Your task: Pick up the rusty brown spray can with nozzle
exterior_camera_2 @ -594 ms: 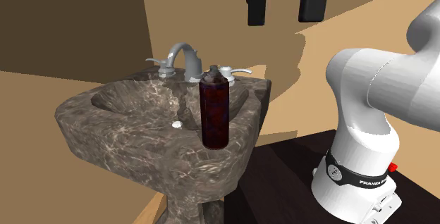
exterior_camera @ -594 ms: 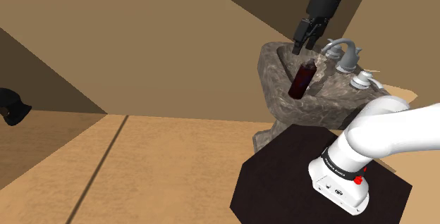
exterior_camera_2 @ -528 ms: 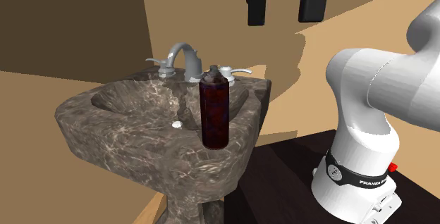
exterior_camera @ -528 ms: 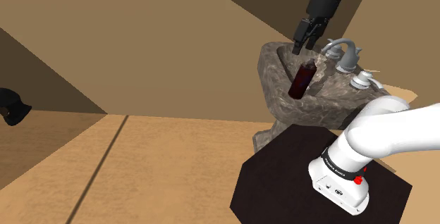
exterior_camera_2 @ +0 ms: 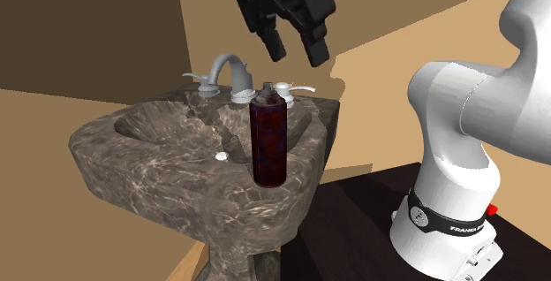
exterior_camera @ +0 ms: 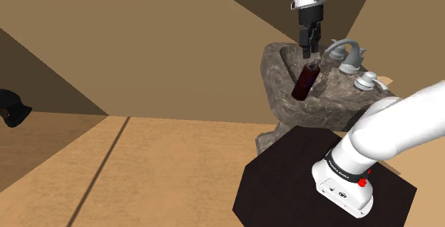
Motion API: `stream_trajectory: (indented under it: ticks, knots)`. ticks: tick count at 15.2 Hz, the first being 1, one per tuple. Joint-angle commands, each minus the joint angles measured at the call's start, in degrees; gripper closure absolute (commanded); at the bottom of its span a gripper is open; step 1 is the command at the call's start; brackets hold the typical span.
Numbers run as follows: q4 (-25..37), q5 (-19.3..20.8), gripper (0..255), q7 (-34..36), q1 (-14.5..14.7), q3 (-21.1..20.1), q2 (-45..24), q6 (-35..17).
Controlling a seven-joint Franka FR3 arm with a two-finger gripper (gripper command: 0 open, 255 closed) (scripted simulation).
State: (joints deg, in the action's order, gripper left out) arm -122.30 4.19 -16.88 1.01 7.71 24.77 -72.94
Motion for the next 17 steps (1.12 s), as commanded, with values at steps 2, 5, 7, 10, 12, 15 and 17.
stream_trajectory:
  ticks: [2,5,7,10,12,15,17]
  knots:
    - [4.78,4.85,0,-7.03,0.1,1.85,-9.91,5.16]
    - [8.8,10.42,0,-14.08,-0.18,3.08,-19.26,9.1]
    - [10.99,14.52,0,-18.72,-0.5,3.56,-25.21,11.16]
    - [11.48,16.75,0,-20.96,-0.78,3.72,-28.53,11.39]
    - [10.48,16.5,0,-20.52,-0.85,3.75,-28.97,10.01]
    - [9.07,16.16,0,-19.89,-0.95,3.81,-29.71,7.94]
    - [8.36,15.98,0,-19.56,-1.01,3.83,-30.13,6.85]
